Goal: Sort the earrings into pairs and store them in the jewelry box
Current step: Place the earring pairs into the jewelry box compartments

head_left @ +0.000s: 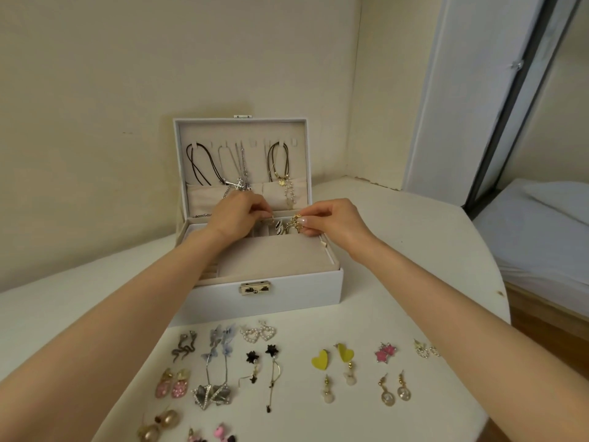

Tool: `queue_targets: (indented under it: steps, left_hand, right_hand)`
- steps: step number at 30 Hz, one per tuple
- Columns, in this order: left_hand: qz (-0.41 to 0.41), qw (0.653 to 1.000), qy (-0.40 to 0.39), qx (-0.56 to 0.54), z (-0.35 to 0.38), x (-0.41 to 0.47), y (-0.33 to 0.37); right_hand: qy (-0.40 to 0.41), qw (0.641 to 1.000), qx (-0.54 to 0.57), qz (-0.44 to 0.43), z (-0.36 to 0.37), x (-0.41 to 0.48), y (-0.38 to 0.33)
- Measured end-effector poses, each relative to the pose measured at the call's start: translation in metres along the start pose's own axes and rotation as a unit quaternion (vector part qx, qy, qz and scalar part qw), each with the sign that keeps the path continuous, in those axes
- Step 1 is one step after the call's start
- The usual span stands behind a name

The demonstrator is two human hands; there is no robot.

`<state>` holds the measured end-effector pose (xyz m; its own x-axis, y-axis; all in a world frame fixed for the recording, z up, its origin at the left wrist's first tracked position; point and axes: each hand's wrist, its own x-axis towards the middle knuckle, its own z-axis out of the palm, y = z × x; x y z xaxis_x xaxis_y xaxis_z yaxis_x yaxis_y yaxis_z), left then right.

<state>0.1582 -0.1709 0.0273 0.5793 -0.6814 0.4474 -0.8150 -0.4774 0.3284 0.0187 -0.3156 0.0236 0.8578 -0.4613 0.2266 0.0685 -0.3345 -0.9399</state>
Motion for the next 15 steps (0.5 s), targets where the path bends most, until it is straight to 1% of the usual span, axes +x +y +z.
queue_targets:
  steps: [9, 15]
  left_hand:
    - [-0.015, 1.000, -0.010, 0.011, 0.0013, -0.0012, 0.0023]
    - [-0.005, 0.999, 0.008, 0.045, 0.0008, -0.0022, 0.0011]
  right_hand:
    - [0.006, 1.000, -0.003, -0.006, 0.0007, -0.0010, 0.0008]
    - [0.008, 1.000, -0.023, -0.010, 0.0027, 0.0000, 0.0009]
